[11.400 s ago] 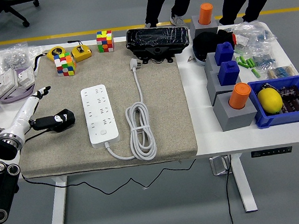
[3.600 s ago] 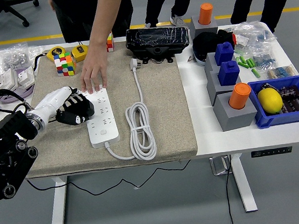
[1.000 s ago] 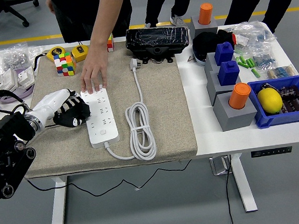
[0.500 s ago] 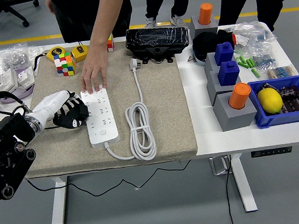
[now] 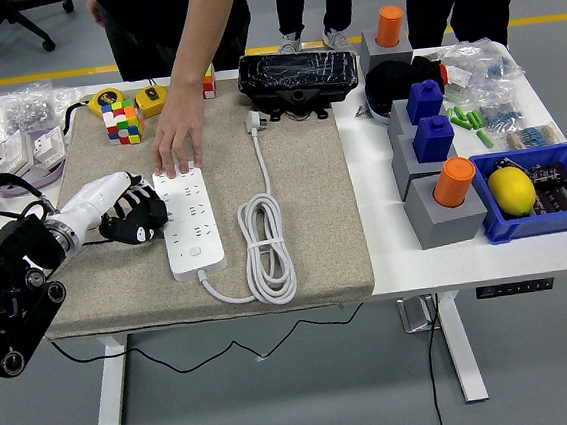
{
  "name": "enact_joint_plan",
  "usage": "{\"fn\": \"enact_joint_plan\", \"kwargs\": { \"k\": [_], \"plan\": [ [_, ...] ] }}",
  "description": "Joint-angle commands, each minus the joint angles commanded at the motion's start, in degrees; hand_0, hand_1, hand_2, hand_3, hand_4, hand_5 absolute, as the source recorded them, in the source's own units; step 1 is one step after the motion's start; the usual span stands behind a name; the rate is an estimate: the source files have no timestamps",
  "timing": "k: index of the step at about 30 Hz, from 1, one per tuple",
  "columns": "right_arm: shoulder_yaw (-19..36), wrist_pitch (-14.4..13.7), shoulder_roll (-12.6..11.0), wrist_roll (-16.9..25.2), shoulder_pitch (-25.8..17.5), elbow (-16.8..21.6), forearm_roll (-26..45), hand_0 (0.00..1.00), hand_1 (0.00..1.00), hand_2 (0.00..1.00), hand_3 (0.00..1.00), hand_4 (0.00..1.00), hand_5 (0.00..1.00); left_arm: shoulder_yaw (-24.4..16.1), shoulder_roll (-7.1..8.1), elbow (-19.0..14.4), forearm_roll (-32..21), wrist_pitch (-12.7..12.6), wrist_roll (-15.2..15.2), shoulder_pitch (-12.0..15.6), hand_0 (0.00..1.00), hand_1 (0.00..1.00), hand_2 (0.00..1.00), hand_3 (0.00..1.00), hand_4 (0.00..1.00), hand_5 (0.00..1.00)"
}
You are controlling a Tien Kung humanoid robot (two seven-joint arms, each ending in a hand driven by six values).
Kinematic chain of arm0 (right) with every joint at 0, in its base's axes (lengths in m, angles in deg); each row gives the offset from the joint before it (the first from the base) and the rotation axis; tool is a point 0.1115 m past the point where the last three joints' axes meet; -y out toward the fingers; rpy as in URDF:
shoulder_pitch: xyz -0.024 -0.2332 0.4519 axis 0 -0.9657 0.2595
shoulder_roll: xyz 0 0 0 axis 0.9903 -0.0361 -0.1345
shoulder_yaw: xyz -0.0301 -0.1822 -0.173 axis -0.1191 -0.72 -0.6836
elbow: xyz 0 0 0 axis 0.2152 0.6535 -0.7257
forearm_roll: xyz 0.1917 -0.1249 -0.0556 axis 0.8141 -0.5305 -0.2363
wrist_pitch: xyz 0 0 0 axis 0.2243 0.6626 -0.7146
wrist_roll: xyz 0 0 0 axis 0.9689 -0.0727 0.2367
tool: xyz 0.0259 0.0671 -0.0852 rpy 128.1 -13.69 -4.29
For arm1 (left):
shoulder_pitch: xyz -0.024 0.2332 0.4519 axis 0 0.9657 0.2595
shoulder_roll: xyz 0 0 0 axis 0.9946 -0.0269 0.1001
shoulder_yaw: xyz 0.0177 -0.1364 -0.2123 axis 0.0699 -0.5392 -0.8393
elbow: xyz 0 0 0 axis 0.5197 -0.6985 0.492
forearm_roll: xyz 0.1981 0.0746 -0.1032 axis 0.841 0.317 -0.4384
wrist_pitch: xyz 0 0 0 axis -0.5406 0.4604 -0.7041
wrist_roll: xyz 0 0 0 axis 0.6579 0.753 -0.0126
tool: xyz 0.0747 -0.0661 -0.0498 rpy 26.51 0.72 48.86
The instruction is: Pick up the plug,place it near the board,insert it into the board,press the button
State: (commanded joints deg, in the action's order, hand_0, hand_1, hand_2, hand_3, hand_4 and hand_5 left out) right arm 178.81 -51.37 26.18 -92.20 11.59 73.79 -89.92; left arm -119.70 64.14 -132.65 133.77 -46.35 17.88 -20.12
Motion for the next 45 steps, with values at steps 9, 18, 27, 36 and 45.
{"fn": "enact_joint_plan", "kwargs": {
  "k": [9,18,27,36,45],
  "plan": [
    [0.1,0.0,0.0,0.0,0.1,0.0,0.1,0.766,0.710,0.714,0.764,0.998,0.998,-0.2,0.07,0.2,0.0,0.1,-0.1,-0.2,0.665,0.755,0.744,0.661,0.819,0.002],
    [0.1,0.0,-0.1,0.0,0.0,0.0,0.0,0.767,0.711,0.714,0.765,0.998,0.998,-0.2,0.18,0.1,0.0,0.7,0.0,-0.2,0.673,0.758,0.759,0.669,0.827,0.002],
    [0.1,0.0,-0.1,0.0,0.0,0.0,0.0,0.777,0.712,0.715,0.765,0.998,0.998,-0.4,0.61,-1.3,-1.2,3.0,0.3,-0.2,0.715,0.786,0.796,0.789,0.915,0.002],
    [0.1,-0.1,-0.1,0.0,-0.1,0.0,0.0,0.779,0.712,0.715,0.765,0.998,0.998,-0.5,0.79,-1.5,-2.0,4.5,0.3,-0.3,0.746,0.813,0.811,0.814,0.998,0.002],
    [0.0,-0.2,-0.1,0.0,-0.2,0.0,0.1,0.779,0.712,0.715,0.765,0.998,0.998,-1.0,0.63,-1.8,-4.1,5.7,0.2,0.5,0.914,0.950,0.942,0.927,0.998,0.419]
  ]
}}
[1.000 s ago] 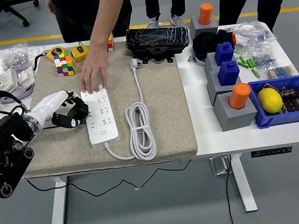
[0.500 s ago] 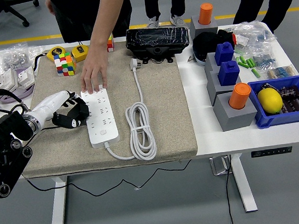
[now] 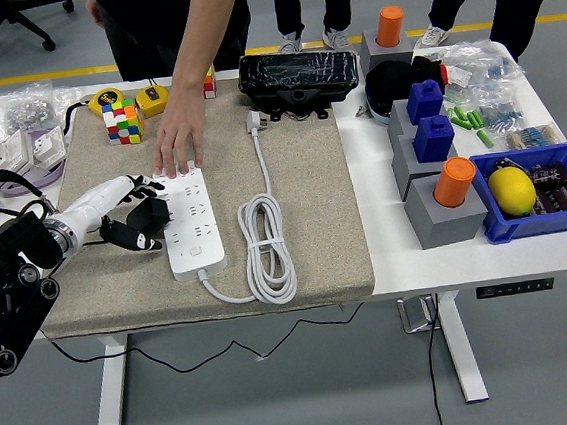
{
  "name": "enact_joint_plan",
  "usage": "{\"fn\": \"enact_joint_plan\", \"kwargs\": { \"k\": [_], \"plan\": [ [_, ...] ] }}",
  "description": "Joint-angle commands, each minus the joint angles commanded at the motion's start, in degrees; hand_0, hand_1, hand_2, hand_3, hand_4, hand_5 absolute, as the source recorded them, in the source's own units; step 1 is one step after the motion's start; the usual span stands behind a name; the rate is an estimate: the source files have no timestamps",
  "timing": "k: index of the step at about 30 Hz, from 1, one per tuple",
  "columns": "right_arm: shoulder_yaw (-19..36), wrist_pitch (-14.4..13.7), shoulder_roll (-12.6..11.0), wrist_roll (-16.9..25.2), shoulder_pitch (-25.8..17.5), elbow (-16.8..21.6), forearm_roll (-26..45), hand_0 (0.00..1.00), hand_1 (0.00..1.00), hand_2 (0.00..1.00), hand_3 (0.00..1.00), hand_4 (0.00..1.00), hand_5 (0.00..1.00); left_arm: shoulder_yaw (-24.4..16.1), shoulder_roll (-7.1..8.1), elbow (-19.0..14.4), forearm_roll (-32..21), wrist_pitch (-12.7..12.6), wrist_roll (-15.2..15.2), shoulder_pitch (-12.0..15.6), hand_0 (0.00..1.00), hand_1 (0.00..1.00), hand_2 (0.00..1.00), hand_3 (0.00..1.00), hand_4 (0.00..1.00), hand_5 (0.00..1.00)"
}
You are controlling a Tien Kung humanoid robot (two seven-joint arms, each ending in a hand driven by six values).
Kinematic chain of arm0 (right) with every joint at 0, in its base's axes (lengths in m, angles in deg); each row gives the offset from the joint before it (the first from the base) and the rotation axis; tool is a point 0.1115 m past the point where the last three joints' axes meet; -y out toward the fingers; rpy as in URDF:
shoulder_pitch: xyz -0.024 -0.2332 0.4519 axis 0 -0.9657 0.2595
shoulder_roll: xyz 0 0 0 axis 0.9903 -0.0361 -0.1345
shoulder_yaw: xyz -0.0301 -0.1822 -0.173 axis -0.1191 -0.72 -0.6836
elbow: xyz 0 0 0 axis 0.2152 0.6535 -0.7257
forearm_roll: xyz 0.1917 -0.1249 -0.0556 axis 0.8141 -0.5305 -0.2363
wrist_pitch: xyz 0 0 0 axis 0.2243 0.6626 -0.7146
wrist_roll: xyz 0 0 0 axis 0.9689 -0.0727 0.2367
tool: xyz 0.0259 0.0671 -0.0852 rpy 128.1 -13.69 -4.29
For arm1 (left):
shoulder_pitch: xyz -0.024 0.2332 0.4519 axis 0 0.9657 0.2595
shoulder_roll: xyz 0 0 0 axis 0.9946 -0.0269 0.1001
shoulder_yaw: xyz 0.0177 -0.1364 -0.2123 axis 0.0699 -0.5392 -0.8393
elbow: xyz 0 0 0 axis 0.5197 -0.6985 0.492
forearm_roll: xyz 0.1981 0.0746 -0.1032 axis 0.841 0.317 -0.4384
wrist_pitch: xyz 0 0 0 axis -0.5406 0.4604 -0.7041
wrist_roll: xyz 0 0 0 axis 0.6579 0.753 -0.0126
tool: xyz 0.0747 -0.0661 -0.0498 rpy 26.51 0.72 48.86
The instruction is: Pick up the plug,place it near the board,insert it into the board,press the button
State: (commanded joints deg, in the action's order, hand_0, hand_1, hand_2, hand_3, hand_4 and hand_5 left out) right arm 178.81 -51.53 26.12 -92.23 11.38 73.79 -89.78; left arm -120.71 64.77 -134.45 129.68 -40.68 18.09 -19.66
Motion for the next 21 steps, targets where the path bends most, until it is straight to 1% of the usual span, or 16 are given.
{"fn": "enact_joint_plan", "kwargs": {
  "k": [3,4,5,8,10,11,12,13,15,16,18,20,21],
  "plan": [
    [0.0,0.0,0.1,0.1,0.1,0.0,0.1,0.779,0.712,0.715,0.765,0.998,0.998,-2.3,-0.78,-1.0,-4.8,-0.5,0.3,1.3,0.914,0.950,0.942,0.927,0.998,0.419],
    [0.0,0.0,0.1,0.1,0.1,0.0,0.1,0.779,0.712,0.715,0.765,0.998,0.998,-3.3,-1.17,-1.4,-7.1,-1.7,0.1,1.8,0.914,0.950,0.942,0.927,0.998,0.419],
    [-0.1,0.0,0.1,0.1,0.1,0.0,0.1,0.778,0.712,0.715,0.765,0.998,0.998,-4.3,-1.74,-2.0,-9.0,-3.5,-0.9,2.4,0.998,0.998,0.998,0.998,0.998,0.998],
    [-0.1,0.0,0.2,0.1,0.0,0.0,0.2,0.778,0.712,0.715,0.765,0.998,0.998,-7.5,-3.44,-3.8,-14.0,-10.1,-3.6,3.9,0.998,0.998,0.998,0.998,0.998,0.998],
    [-0.2,0.0,0.3,0.1,-0.1,0.0,0.2,0.778,0.712,0.715,0.765,0.998,0.998,-9.0,-4.16,-4.9,-16.2,-14.8,-5.1,4.4,0.998,0.998,0.998,0.998,0.998,0.998],
    [-0.2,0.0,0.3,0.1,-0.1,0.0,0.1,0.777,0.712,0.715,0.765,0.998,0.998,-9.2,-4.31,-5.1,-16.8,-16.6,-5.8,4.5,0.998,0.998,0.998,0.998,0.998,0.998],
    [-0.1,0.0,0.3,0.1,-0.1,0.0,0.1,0.777,0.712,0.715,0.765,0.998,0.998,-9.5,-4.38,-5.4,-17.9,-19.3,-6.9,4.6,0.998,0.998,0.998,0.998,0.998,0.998],
    [-0.1,0.0,0.3,0.1,0.0,0.0,0.1,0.777,0.712,0.715,0.765,0.998,0.998,-9.5,-4.36,-5.5,-18.1,-20.8,-7.4,4.6,0.998,0.998,0.998,0.998,0.998,0.998],
    [-0.2,0.0,0.2,0.2,0.0,0.0,0.2,0.777,0.712,0.715,0.765,0.998,0.998,-9.6,-4.19,-5.6,-18.5,-24.8,-8.1,4.6,0.998,0.998,0.998,0.998,0.998,0.998],
    [-0.2,0.0,0.1,0.2,0.1,0.0,0.2,0.777,0.712,0.715,0.765,0.998,0.998,-9.6,-4.17,-5.7,-18.7,-26.0,-8.3,4.7,0.998,0.998,0.998,0.998,0.998,0.998],
    [-0.2,0.0,0.1,0.3,0.2,0.0,0.2,0.776,0.712,0.715,0.764,0.998,0.998,-9.9,-4.37,-7.5,-17.9,-30.5,-8.0,5.6,0.998,0.998,0.998,0.998,0.998,0.998],
    [-0.2,0.0,0.1,0.3,0.2,0.0,0.3,0.776,0.712,0.715,0.764,0.998,0.998,-11.0,-5.39,-10.5,-15.1,-34.6,-6.5,7.3,0.998,0.998,0.998,0.998,0.998,0.998],
    [-0.1,0.0,0.1,0.3,0.2,0.0,0.3,0.776,0.712,0.715,0.764,0.998,0.998,-11.9,-6.20,-12.8,-12.5,-37.5,-4.4,8.4,0.998,0.998,0.998,0.998,0.998,0.998]
  ]
}}
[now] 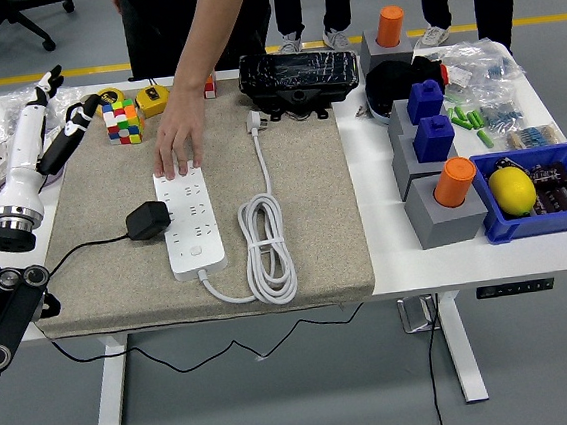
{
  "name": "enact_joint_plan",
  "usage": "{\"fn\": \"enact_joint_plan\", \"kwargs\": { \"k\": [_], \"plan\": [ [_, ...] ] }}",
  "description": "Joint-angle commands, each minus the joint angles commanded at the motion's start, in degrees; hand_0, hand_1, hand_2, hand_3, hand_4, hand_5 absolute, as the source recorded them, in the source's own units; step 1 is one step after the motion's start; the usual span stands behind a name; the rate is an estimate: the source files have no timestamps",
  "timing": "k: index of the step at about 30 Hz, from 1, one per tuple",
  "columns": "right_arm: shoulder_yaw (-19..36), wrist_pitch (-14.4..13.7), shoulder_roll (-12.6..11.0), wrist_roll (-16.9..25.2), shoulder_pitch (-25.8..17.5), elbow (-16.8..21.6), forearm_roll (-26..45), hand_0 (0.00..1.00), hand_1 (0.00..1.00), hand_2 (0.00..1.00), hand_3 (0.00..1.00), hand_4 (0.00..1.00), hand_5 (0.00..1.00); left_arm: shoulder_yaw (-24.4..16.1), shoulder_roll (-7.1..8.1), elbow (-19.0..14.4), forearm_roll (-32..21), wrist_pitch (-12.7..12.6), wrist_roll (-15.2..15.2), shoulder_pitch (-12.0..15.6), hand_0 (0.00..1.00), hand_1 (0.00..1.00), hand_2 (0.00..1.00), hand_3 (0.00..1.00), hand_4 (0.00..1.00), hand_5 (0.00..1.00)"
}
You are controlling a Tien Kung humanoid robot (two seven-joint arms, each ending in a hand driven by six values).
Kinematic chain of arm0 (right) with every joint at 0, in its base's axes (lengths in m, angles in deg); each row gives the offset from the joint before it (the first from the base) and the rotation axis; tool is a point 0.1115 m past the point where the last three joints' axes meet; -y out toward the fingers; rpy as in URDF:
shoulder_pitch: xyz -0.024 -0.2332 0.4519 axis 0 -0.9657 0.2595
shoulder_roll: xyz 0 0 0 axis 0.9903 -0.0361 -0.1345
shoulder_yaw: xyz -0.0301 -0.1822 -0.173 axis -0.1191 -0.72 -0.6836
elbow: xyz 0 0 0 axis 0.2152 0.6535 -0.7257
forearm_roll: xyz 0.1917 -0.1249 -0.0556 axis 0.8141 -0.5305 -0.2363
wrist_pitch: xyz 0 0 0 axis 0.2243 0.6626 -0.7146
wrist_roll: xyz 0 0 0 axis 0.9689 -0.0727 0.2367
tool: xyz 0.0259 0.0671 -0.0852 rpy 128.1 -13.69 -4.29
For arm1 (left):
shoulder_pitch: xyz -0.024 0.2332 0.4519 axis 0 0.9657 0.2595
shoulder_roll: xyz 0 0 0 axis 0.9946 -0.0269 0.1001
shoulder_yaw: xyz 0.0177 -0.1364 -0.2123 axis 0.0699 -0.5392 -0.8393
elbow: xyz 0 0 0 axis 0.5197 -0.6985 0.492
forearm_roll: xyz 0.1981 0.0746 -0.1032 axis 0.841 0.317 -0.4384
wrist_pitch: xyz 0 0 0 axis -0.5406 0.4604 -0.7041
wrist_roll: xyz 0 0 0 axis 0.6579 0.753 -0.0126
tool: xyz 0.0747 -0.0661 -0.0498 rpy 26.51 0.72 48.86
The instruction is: Pick up the plug,place it near the board,insert it into the board,press the button
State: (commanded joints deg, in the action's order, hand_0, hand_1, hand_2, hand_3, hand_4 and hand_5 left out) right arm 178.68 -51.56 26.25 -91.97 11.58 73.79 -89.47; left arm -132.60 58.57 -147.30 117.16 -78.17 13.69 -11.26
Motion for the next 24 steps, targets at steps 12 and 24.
{"fn": "enact_joint_plan", "kwargs": {
  "k": [12,24],
  "plan": [
    [0.4,0.0,0.5,0.1,-0.3,0.0,-0.3,0.775,0.711,0.715,0.765,0.998,0.998,-3.7,-3.34,-23.8,27.9,10.0,27.9,12.2,0.998,0.998,0.998,0.991,0.998,0.998],
    [0.6,0.0,0.2,0.1,-0.3,0.0,-0.4,0.774,0.712,0.714,0.764,0.998,0.998,3.4,1.62,-28.0,18.8,23.5,40.6,16.3,0.998,0.998,0.962,0.946,0.998,0.998]
  ]
}}
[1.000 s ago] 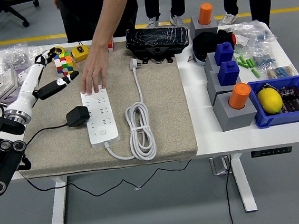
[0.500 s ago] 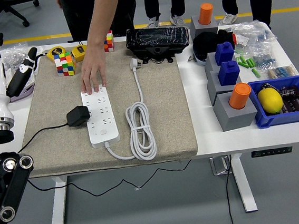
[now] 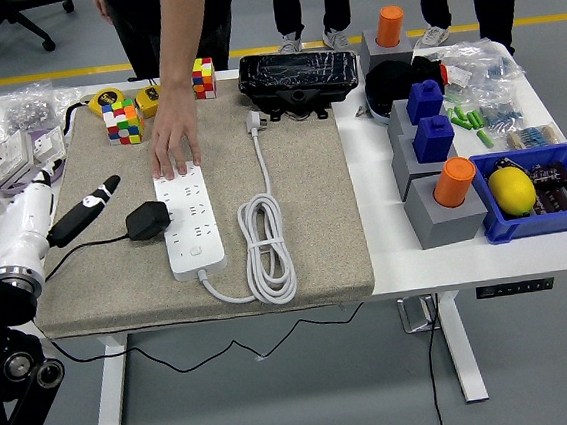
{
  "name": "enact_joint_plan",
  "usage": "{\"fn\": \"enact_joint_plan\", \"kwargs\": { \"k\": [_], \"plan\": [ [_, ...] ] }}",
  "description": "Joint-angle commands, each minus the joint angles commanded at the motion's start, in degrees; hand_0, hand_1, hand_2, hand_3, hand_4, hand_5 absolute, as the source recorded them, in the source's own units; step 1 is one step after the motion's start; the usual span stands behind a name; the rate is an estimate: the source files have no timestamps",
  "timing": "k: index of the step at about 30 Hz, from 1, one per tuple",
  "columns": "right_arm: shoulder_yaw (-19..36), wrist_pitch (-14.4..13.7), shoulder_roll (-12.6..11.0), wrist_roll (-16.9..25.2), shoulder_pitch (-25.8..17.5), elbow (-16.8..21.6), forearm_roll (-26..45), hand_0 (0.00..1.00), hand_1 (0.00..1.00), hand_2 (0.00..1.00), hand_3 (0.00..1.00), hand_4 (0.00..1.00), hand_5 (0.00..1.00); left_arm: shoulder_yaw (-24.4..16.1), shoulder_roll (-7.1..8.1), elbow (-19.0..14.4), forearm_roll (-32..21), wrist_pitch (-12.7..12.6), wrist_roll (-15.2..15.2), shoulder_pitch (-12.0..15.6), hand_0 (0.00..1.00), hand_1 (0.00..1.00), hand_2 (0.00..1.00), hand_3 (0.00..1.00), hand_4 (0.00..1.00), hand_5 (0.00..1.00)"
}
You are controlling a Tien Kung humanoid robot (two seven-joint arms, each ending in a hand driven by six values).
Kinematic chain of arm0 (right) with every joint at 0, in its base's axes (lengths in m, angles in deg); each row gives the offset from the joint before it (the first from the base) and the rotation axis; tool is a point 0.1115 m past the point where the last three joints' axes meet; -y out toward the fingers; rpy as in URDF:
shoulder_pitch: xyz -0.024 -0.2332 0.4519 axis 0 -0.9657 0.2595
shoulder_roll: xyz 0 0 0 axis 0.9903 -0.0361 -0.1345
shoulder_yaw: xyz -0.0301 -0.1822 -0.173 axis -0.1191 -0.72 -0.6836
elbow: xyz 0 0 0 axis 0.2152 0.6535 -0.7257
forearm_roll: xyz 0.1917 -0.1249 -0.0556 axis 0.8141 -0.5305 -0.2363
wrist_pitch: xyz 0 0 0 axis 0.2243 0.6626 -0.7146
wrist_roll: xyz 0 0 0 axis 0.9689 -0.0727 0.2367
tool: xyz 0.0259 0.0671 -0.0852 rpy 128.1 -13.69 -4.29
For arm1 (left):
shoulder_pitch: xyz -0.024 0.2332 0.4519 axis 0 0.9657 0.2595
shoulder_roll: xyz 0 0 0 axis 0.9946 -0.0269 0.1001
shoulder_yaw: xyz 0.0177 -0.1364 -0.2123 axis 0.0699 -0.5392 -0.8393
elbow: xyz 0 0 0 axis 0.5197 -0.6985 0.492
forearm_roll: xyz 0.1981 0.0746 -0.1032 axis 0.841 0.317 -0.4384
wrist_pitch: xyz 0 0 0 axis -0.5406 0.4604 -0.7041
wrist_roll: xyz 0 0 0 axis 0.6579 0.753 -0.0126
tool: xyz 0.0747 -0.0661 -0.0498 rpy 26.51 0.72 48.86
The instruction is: Pick up the plug,place it near the board,insert it into the board,press the button
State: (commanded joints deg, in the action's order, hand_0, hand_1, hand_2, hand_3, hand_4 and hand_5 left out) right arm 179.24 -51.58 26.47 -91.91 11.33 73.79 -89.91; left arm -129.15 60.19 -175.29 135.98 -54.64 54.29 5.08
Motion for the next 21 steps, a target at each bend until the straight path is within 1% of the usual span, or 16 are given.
{"fn": "enact_joint_plan", "kwargs": {
  "k": [2,3,7,8,12,17,21],
  "plan": [
    [0.0,0.0,0.0,0.0,-0.1,0.0,0.0,0.774,0.712,0.714,0.765,0.998,0.998,1.2,0.29,0.3,-1.5,0.0,-0.6,0.1,0.998,0.994,0.950,0.931,0.998,0.998],
    [0.0,0.0,0.0,-0.1,-0.1,0.0,0.0,0.774,0.712,0.714,0.765,0.998,0.998,2.4,0.45,0.7,-2.5,-0.3,-1.4,0.1,0.998,0.994,0.950,0.931,0.998,0.998],
    [0.0,0.0,0.0,-0.1,-0.2,0.0,-0.1,0.774,0.712,0.714,0.765,0.998,0.998,5.5,0.78,1.5,-4.8,-0.5,-3.1,-0.2,0.998,0.994,0.950,0.931,0.998,0.998],
    [0.0,0.0,0.0,-0.1,-0.2,0.0,-0.1,0.775,0.712,0.714,0.764,0.998,0.998,6.2,0.80,1.8,-5.0,-0.5,-3.4,-0.3,0.998,0.988,0.945,0.915,0.998,0.998],
    [-0.1,0.0,0.0,0.0,-0.3,0.0,-0.1,0.775,0.712,0.714,0.764,0.998,0.998,7.1,0.88,2.7,-5.3,-0.3,-3.9,-0.4,0.998,0.988,0.945,0.915,0.998,0.998],
    [-0.1,0.0,-0.1,-0.1,-0.5,0.0,-0.1,0.775,0.711,0.714,0.765,0.998,0.998,7.6,1.01,3.3,-5.4,-0.2,-4.3,-0.2,0.998,0.994,0.945,0.915,0.998,0.998],
    [0.0,0.0,-0.1,-0.2,-0.6,0.0,-0.3,0.775,0.710,0.713,0.764,0.998,0.998,7.7,0.93,4.5,-5.5,0.0,-4.8,-0.4,0.998,0.996,0.943,0.912,0.998,0.998]
  ]
}}
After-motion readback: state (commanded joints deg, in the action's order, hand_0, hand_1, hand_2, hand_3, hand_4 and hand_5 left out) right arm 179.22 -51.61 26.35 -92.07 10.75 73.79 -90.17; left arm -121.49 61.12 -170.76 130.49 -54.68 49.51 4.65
